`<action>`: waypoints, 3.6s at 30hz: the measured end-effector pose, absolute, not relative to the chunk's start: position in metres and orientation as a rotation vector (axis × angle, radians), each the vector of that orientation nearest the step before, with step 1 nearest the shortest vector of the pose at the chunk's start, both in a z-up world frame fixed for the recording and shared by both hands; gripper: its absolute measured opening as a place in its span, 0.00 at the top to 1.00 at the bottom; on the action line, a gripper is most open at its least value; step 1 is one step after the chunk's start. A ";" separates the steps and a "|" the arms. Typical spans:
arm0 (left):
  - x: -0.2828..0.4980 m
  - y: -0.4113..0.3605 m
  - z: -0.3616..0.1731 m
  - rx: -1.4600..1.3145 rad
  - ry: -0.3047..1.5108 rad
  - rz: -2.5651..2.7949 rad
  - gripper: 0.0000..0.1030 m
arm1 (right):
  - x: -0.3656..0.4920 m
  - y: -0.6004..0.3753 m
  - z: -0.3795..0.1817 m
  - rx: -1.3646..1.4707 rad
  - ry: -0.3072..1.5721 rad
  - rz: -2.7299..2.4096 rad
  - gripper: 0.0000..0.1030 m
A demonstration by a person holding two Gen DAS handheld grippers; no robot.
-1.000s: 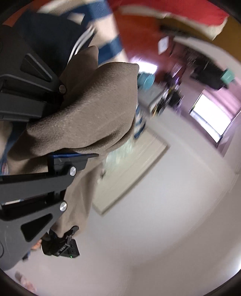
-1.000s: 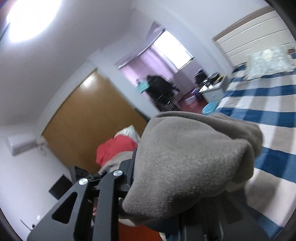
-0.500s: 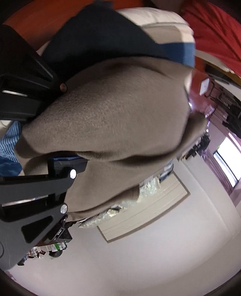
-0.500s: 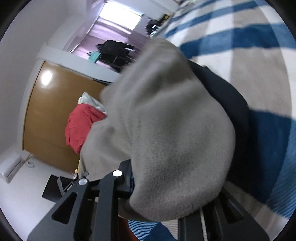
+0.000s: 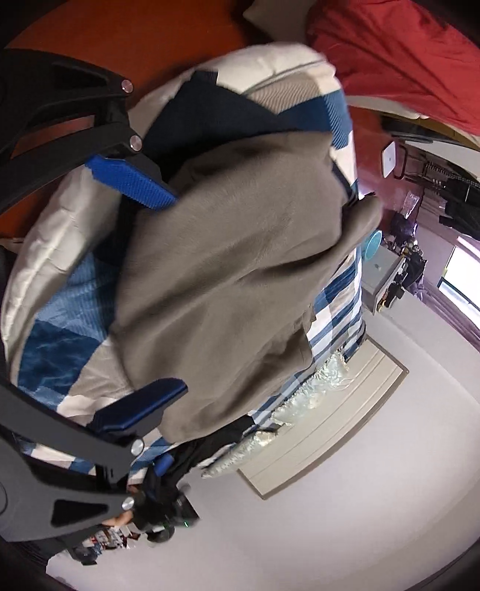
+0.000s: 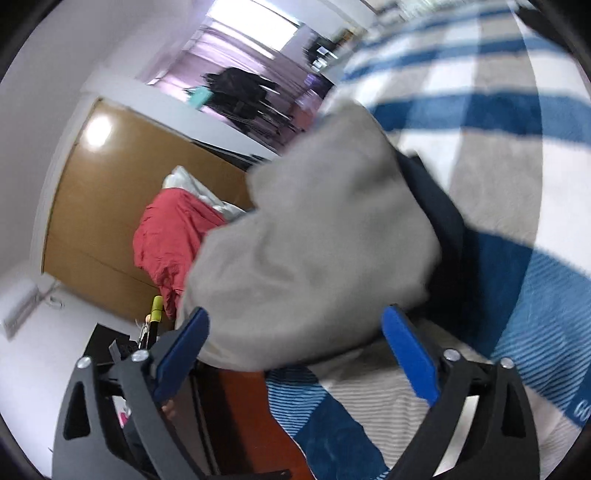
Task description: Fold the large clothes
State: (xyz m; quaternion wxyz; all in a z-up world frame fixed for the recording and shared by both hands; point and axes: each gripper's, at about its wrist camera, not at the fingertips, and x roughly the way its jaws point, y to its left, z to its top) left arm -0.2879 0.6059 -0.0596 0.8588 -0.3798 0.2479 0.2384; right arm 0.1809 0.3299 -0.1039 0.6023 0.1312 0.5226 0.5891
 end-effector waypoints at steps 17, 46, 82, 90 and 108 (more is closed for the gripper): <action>-0.184 0.640 -0.078 -0.656 0.537 0.396 0.08 | 0.203 0.497 -0.138 0.184 1.330 1.313 0.05; -0.184 0.505 -0.035 -0.399 0.619 0.556 0.06 | 0.030 0.361 -0.067 -0.228 0.844 1.459 0.04; -0.182 0.489 -0.022 -0.338 0.601 0.651 0.06 | 0.019 0.367 -0.066 -0.249 0.797 1.412 0.04; -0.181 0.491 -0.021 -0.332 0.599 0.651 0.06 | 0.023 0.369 -0.062 -0.222 0.801 1.404 0.04; -0.182 0.493 -0.019 -0.326 0.600 0.667 0.06 | 0.022 0.373 -0.058 -0.219 0.803 1.409 0.04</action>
